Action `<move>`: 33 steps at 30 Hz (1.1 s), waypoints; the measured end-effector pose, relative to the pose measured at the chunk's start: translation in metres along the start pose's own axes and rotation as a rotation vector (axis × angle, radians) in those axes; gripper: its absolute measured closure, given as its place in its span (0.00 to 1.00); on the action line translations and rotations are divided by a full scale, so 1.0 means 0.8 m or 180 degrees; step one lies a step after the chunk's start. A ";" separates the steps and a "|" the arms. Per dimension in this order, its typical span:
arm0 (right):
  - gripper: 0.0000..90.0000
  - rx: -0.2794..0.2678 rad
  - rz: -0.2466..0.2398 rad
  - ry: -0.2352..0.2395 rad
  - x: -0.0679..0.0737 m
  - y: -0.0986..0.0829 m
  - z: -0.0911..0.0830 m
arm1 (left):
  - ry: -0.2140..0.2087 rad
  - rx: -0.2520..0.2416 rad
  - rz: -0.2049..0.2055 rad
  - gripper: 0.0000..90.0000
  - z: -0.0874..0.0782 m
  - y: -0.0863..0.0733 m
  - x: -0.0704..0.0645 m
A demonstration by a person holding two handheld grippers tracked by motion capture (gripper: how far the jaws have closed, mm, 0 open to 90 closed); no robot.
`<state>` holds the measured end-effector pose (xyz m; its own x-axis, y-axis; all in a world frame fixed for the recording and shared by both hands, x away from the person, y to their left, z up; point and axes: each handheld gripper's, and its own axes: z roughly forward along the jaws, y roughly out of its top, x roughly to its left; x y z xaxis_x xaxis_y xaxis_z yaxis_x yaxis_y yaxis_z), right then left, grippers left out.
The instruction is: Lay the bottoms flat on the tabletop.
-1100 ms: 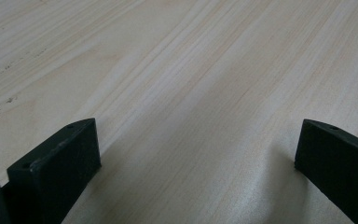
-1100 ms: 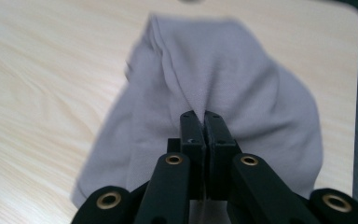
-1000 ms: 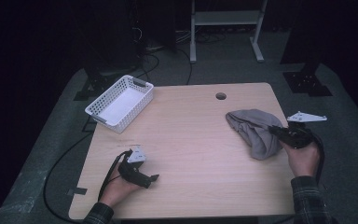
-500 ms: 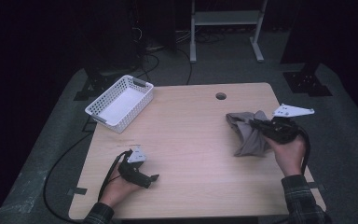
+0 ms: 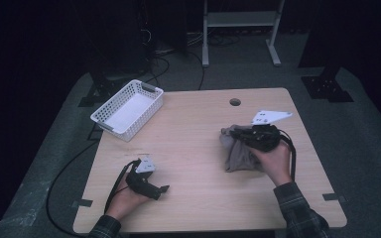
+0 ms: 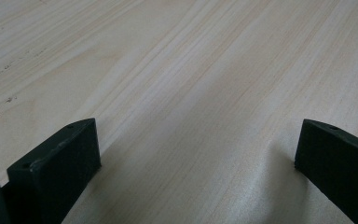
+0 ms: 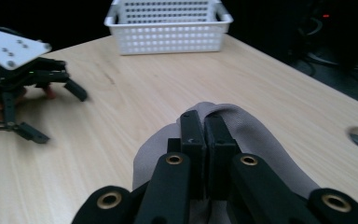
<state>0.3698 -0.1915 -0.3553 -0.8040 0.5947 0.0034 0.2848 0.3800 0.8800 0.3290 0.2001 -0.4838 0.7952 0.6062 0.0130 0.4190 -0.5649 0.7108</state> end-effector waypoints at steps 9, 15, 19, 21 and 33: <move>0.97 0.0210 -0.0202 0.0407 0.046 0.007 0.064 | -0.0001 0.0002 0.0000 0.00 0.000 0.000 0.000; 0.97 0.0418 -0.0287 0.0688 0.076 -0.003 0.099 | -0.0001 0.0002 0.0000 0.00 0.000 0.000 0.000; 0.83 0.0460 -0.0325 0.0744 0.084 -0.008 0.107 | -0.0001 0.0002 0.0001 0.00 0.000 0.000 0.000; 0.72 0.0390 -0.0260 0.0698 0.080 -0.006 0.100 | 0.0000 0.0003 0.0001 0.00 0.000 0.000 0.000; 0.55 0.0215 0.0039 -0.0010 0.007 -0.031 0.019 | -0.0001 0.0002 0.0000 0.00 0.000 0.000 0.000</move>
<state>0.3660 -0.1873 -0.3844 -0.7986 0.6017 0.0124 0.3293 0.4196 0.8459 0.3289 0.2001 -0.4838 0.7953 0.6060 0.0127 0.4193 -0.5652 0.7105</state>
